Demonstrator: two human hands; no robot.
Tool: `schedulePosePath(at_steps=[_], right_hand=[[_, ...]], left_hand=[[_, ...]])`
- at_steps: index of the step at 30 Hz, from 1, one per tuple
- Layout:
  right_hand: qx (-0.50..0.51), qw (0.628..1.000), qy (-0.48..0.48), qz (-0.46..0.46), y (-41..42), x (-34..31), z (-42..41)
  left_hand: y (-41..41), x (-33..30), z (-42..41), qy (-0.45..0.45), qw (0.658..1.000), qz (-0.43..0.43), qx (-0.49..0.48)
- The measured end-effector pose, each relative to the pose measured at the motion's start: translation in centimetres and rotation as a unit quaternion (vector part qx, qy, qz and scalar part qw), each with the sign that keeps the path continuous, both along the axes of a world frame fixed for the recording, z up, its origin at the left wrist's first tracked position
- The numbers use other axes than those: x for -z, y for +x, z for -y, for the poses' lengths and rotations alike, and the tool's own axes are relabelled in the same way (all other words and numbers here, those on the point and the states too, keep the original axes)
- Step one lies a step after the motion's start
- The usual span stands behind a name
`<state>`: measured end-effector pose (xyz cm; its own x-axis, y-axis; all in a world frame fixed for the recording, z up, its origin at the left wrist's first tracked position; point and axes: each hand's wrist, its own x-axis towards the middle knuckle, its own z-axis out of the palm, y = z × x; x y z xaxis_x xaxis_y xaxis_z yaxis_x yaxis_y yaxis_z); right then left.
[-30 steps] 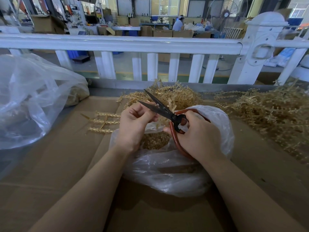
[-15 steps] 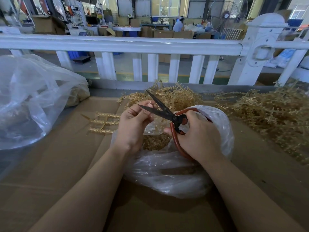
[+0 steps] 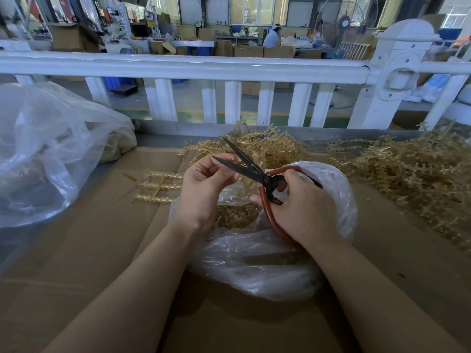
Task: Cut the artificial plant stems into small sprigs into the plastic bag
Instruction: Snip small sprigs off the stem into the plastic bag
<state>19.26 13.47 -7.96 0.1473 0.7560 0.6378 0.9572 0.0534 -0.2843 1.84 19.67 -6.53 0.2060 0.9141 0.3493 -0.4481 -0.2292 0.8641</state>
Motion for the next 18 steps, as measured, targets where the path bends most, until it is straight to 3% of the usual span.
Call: schedulePosePath(at_steps=[8, 18], right_hand=[[-0.015, 1.000, 0.007, -0.026, -0.27, -0.10, 0.13], [-0.043, 0.998, 0.011, -0.045, -0.32, -0.03, 0.06]], left_hand=[[0.03, -0.11, 0.08, 0.039, 0.999, 0.000, 0.013], [-0.05, -0.46, 0.18, 0.019, 0.997, 0.049, 0.050]])
